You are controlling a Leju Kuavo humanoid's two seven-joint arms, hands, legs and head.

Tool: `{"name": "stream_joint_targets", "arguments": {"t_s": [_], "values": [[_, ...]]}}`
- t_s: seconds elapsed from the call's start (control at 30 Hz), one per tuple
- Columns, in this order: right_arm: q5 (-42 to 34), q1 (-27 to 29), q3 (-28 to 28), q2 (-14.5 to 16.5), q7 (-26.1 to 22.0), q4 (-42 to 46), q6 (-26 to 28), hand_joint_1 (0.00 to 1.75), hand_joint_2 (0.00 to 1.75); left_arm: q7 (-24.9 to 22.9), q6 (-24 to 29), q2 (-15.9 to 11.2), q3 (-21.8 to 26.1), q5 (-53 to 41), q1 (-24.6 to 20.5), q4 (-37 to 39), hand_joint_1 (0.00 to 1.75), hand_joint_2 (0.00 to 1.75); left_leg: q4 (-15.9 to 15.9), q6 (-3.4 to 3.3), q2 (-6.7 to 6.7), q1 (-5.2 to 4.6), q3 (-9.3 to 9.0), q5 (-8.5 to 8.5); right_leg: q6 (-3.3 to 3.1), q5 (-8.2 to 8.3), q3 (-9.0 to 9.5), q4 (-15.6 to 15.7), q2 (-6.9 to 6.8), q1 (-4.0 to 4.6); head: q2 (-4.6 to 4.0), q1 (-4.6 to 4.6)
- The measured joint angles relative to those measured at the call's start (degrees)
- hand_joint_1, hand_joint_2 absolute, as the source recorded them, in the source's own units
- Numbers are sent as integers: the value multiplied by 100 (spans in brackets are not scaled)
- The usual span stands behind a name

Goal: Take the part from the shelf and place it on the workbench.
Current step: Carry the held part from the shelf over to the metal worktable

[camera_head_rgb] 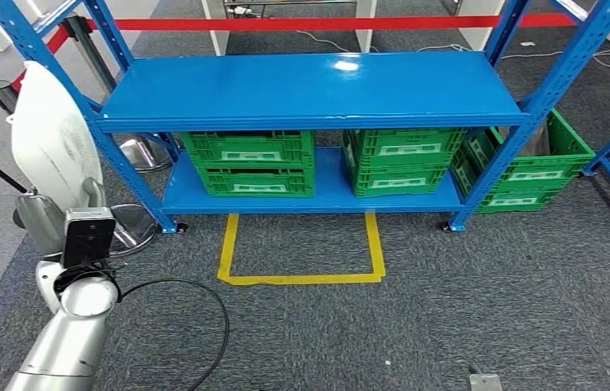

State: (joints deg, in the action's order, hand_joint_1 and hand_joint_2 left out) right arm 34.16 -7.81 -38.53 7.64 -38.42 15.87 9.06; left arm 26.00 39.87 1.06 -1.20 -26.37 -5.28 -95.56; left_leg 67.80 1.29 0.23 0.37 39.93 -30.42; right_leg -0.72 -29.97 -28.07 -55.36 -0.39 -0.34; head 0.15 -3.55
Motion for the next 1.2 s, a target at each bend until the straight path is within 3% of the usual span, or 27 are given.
{"name": "stream_joint_targets", "arguments": {"t_s": [0.03, 0.07, 0.1, 0.17, 0.23, 0.3, 0.4, 0.47, 0.53, 0.57, 0.6, 0.63, 0.67, 0.73, 0.8, 0.87, 0.93, 1.0, 1.07, 1.1, 1.13, 1.2], "values": [[-7, 10, -6, 3, 1, 0, -22, 0, 175, 9, 0, -5, -2, 1, 23, 1, 175, 175, 388, 22, 0, 7, 121, -179, -7, 21, -28, -9, 1, 5, 0, -2], [-17, 21, -12, 3, 3, 0, -51, 0, 175, 20, 1, -11, -4, 2, 46, 0, 175, 175, 637, 36, -1, 11, 180, -247, -6, 35, -54, -21, 5, 9, 0, -1], [-33, 30, -24, 3, 7, 0, -84, 0, 175, 30, 0, -18, -8, 2, 65, -1, 175, 175, 672, 43, 0, 14, 142, -200, -2, 43, -78, -39, 10, 11, 0, -1], [-60, 37, -56, 4, 14, -1, -149, 0, 175, 41, 0, -34, -22, 2, 87, -4, 175, 175, 94, 31, -6, 19, -228, 136, 14, 40, -104, -87, 22, 12, 0, -2], [-71, 30, -87, 5, 17, -1, -189, 0, 175, 48, 1, -54, -39, 1, 99, -11, 175, 175, -613, -20, -38, 13, -639, 337, 50, 27, -143, -131, 36, 24, 0, 0], [-74, 26, -107, 6, 17, -2, -205, 0, 175, 51, 2, -68, -49, 1, 114, -22, 175, 175, -881, -83, -61, -1, -768, 313, 104, 39, -187, -155, 55, 34, 0, 3], [-87, 33, -126, 4, 19, -2, -250, 0, 175, 51, 3, -72, -58, -8, 126, -40, 175, 175, -967, -188, -18, 18, -742, 332, 188, -11, -277, -222, 81, 32, 0, 10], [-107, 30, -143, 3, 23, -2, -318, 0, 175, 52, 3, -75, -66, -34, 139, -56, 175, 175, -1004, -250, 37, 41, -731, 359, 236, -276, -515, -650, 84, 21, 0, 27], [-123, 44, -158, 3, 26, -2, -358, 0, 175, 54, 3, -82, -71, -60, 181, -64, 175, 175, -1003, -277, 98, 36, -707, 364, 277, -596, -909, -1438, 79, 5, 0, 39], [-127, 61, -162, 3, 28, -3, -365, 0, 175, 56, 3, -84, -72, -64, 212, -66, 175, 175, -1000, -281, 133, 33, -700, 365, 293, -656, -1060, -1728, 75, -2, 0, 37], [-126, 77, -167, 3, 31, -3, -371, 0, 175, 60, 3, -84, -72, -67, 240, -72, 175, 175, -997, -282, 167, 32, -697, 366, 303, -612, -1121, -1824, 70, -7, 0, 39], [-122, 88, -172, 3, 38, -4, -373, 0, 175, 63, 2, -84, -73, -67, 263, -80, 175, 175, -994, -280, 203, 32, -699, 365, 304, -460, -1064, -1681, 51, -11, 0, 38], [-115, 89, -178, 3, 54, -4, -373, 0, 175, 66, 2, -85, -74, -67, 275, -90, 175, 175, -992, -276, 242, 32, -704, 362, 297, -240, -901, -1332, 0, -14, 0, 39], [-96, 62, -190, 3, 125, -4, -371, 0, 175, 68, 2, -95, -76, -62, 279, -116, 175, 175, -975, -249, 314, 10, -709, 351, 267, 71, -541, -554, -224, 9, 0, 40], [-84, 31, -200, 3, 238, -6, -367, 0, 175, 73, -2, -118, -86, -50, 267, -139, 175, 175, -958, -194, 397, -22, -696, 353, 212, 126, -395, -225, -342, 44, 0, 29], [-84, 35, -219, 3, 325, -8, -358, 0, 175, 77, -8, -138, -116, -41, 236, -152, 175, 175, -953, -134, 492, -27, -686, 354, 139, 151, -398, -206, -241, 45, 0, 21], [-85, 51, -241, 3, 351, -9, -349, 0, 175, 78, -13, -157, -147, -44, 203, -157, 175, 175, -810, -75, 379, -4, -641, 221, 64, 199, -405, -182, -124, 25, 0, 6], [-86, 48, -252, 3, 357, -9, -352, 0, 175, 78, -19, -189, -161, -41, 191, -161, 175, 175, -231, -31, 142, 19, -413, -125, 11, 231, -415, -171, 8, 14, 0, -25], [-95, 53, -260, 3, 441, -15, -344, 0, 175, 59, -49, -219, -180, -12, 190, -162, 175, 175, 471, -18, 48, 22, -115, -410, -10, 243, -424, -175, 153, 22, 0, -35], [-105, 66, -272, 3, 513, -19, -332, 0, 175, 44, -78, -228, -196, 4, 188, -161, 175, 175, 614, -23, 35, 21, -53, -411, -12, 246, -426, -178, 224, 28, 0, -34], [-122, 84, -290, 3, 598, -25, -318, 0, 175, 24, -114, -237, -216, 17, 180, -161, 175, 175, 536, -35, 20, 21, -89, -299, -12, 248, -425, -184, 295, 31, 0, -33], [-157, 119, -338, 3, 754, -39, -290, 0, 175, -26, -210, -257, -266, 20, 135, -161, 175, 175, -117, -79, -126, 25, -385, 103, -7, 249, -424, -200, 432, 29, 0, -33]]}}
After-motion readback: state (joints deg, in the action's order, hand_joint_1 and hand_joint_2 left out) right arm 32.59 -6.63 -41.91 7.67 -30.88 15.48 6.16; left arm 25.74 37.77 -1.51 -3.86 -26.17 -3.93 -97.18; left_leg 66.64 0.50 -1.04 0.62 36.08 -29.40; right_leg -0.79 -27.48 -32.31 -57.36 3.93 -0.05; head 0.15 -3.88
